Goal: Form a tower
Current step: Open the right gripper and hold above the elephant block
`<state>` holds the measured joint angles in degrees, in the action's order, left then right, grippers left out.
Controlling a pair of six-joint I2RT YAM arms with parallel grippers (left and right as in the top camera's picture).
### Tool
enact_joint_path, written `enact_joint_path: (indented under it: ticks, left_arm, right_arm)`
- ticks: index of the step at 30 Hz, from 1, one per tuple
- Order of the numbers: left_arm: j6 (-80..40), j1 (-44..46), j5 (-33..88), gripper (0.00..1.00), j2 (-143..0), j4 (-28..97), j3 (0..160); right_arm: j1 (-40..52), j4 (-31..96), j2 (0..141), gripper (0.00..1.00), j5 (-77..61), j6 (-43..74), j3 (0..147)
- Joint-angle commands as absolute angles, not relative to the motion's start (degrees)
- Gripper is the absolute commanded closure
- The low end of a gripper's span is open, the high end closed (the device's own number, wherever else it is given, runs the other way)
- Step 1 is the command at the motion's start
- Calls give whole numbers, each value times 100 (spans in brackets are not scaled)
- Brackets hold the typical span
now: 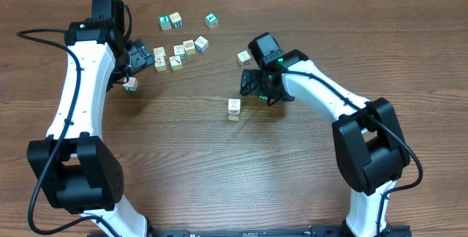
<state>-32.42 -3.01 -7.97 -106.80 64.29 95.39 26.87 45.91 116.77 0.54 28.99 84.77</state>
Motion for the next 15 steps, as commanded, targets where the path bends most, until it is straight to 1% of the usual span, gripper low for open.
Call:
enact_joint_path:
  ticks: [1,15]
  left_arm:
    - [-3173,-298,-788,0,-10586,6425,9614]
    - [-3170,-298,-788,0,-10586,6425,9614]
  right_arm:
    - [2517,4602,11714,0,-401,2711,8554]
    - [2462,4783,11714,0,-399,2646,8676]
